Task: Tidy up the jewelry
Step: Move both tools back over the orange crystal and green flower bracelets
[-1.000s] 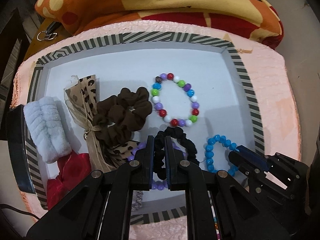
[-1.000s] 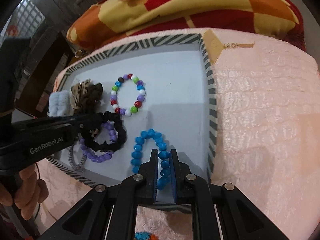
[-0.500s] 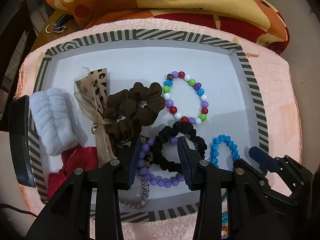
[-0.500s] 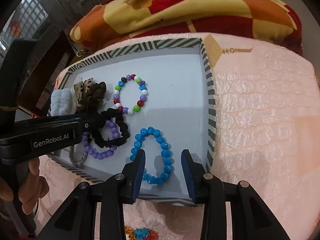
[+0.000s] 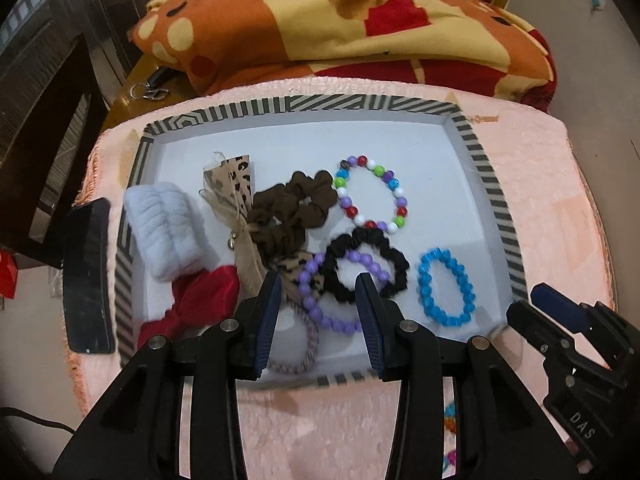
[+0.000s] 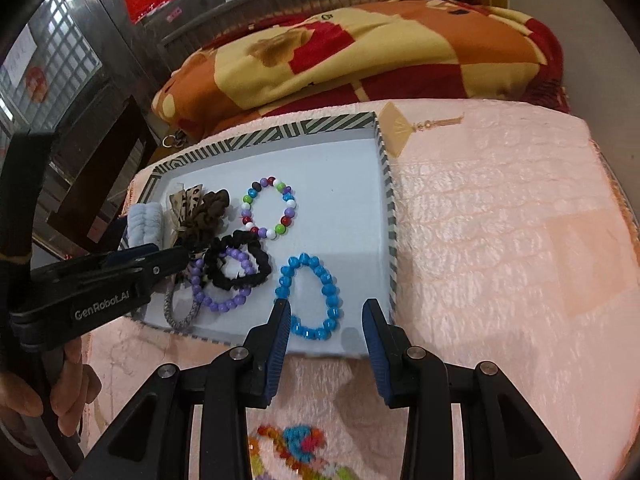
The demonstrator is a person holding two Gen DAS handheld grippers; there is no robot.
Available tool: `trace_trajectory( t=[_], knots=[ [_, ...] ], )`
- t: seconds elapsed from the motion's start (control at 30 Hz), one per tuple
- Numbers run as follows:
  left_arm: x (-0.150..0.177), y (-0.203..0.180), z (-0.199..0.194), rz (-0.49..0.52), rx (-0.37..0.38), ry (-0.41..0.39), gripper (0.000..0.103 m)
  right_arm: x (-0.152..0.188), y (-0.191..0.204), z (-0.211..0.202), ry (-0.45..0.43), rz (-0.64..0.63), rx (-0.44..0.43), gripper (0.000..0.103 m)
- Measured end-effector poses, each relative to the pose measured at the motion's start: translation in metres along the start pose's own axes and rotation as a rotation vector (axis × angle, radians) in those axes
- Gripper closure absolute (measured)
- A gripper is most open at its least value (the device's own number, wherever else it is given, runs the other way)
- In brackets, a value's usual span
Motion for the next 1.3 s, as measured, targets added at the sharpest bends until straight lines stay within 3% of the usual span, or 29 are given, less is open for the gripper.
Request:
trace_trajectory(
  t=[0.43, 0.77, 1.1, 1.3],
  knots=[
    [0.062, -0.025, -0.019, 0.003, 0.054, 0.043, 0.063, 0.072, -0.03, -0.028, 0.054, -0.004, 0.031, 0.064],
    [0.115, -0.035, -0.013, -0.023, 0.074, 0.116, 0.062, 0.126, -0.025, -0.009, 0.138, -0.07, 0.048, 0.064],
    [0.138, -0.042, -0.004, -0.057, 0.104, 0.158, 0.062, 0.129, -0.021, -0.004, 0.127, -0.092, 0.044, 0.064],
    [0.142, -0.053, 0.012, -0.06, 0.111, 0.185, 0.062, 0.132, -0.029, 0.0, 0.12, -0.116, 0.134, 0.064]
  ],
)
Point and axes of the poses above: each gripper's, at about its wrist camera, not at the fingertips, and z roughly the way its jaws point, y to its left, x to its underside, the point moved 6 cm from there along z, roughly the way its jaws point, and after that the axes turned 11 degrees about x, right-handed, at the moved point
